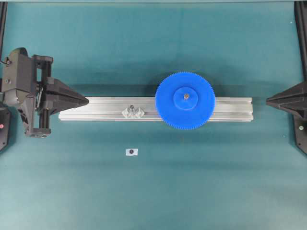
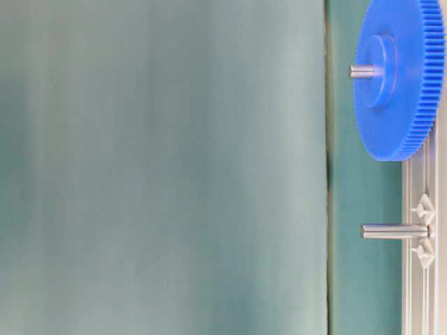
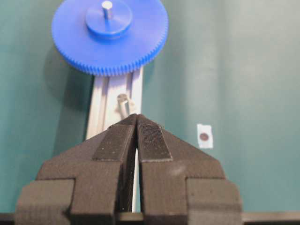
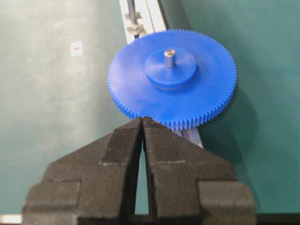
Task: Insert the large gear onto the shaft.
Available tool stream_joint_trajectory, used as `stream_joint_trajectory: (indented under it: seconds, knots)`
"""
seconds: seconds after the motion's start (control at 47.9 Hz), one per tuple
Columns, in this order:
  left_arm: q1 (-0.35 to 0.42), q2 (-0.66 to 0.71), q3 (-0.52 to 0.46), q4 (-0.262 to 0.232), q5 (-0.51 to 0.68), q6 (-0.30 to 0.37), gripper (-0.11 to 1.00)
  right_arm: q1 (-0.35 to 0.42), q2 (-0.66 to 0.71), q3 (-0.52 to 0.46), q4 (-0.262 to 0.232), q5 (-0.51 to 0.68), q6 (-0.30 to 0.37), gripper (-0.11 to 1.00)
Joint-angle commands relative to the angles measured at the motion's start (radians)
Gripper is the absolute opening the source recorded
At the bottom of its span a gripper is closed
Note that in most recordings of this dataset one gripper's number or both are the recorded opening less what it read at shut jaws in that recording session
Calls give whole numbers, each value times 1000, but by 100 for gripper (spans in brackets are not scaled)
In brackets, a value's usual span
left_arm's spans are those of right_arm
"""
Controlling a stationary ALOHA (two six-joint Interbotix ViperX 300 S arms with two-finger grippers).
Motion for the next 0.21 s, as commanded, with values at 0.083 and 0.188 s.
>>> stream_joint_trajectory:
  seconds: [0.083, 0.188]
  knots:
    - [8, -2, -25, 2, -11, 0, 1, -2, 8, -11, -2, -6, 8, 12]
    - [11, -2, -23, 2, -11, 0, 1, -2, 8, -11, -2, -6, 8, 12]
